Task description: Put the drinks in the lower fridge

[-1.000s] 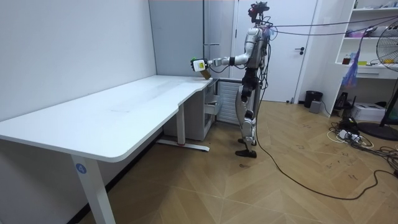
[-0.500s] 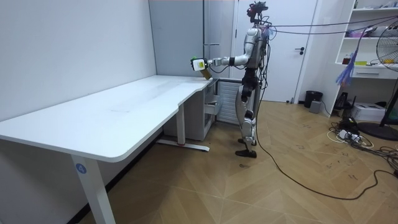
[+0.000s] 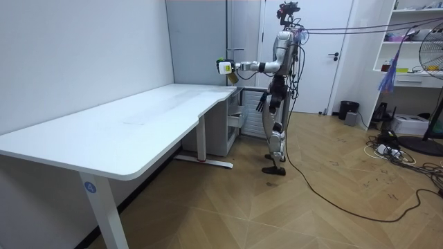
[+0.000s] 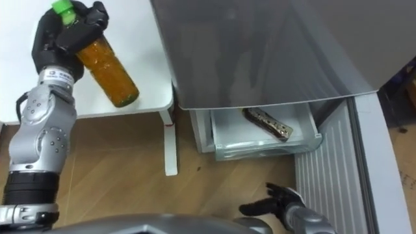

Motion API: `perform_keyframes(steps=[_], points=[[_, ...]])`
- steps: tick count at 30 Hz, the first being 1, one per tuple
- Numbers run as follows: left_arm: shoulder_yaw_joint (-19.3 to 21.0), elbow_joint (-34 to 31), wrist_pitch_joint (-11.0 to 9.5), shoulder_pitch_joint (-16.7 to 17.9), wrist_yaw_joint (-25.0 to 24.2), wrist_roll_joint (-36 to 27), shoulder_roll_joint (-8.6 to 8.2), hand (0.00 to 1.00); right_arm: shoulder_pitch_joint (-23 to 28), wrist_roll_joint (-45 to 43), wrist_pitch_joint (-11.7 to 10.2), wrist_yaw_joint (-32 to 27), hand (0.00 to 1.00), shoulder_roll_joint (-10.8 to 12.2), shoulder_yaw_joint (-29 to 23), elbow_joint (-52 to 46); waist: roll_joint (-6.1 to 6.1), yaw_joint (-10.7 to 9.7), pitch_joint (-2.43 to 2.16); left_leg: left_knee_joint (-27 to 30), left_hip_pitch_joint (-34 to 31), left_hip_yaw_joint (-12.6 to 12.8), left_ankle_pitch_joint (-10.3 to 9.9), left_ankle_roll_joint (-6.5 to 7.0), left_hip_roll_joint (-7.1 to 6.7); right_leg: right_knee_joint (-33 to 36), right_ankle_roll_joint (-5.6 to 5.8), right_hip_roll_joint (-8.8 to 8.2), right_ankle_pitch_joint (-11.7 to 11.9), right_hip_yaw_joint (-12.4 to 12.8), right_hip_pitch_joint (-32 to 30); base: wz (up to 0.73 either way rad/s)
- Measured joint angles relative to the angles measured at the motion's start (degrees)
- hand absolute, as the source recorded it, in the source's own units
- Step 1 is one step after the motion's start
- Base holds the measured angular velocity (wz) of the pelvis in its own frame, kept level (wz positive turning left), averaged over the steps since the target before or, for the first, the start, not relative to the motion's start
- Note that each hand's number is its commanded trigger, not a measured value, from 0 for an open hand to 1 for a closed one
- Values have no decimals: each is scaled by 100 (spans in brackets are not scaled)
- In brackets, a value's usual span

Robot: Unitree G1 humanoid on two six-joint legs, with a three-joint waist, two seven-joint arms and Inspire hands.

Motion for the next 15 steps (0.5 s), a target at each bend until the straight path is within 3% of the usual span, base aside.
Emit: perform_keyframes(steps=[5,15], points=[[-173,-192,-27,366,-9,-124,-35,100,18,-279,-26,74,0,116,218,-746,-17,83,12,8,20,-23,1,2,-3,-15,1,-19,-1,-110,56,6],[-360,-208,-216,645,-110,-156,-98,100,14,-557,-183,71,0,178,221,-2407,-34,152,39,45,-10,-223,1,2,-24,-19,1,-35,-1,-304,90,11]])
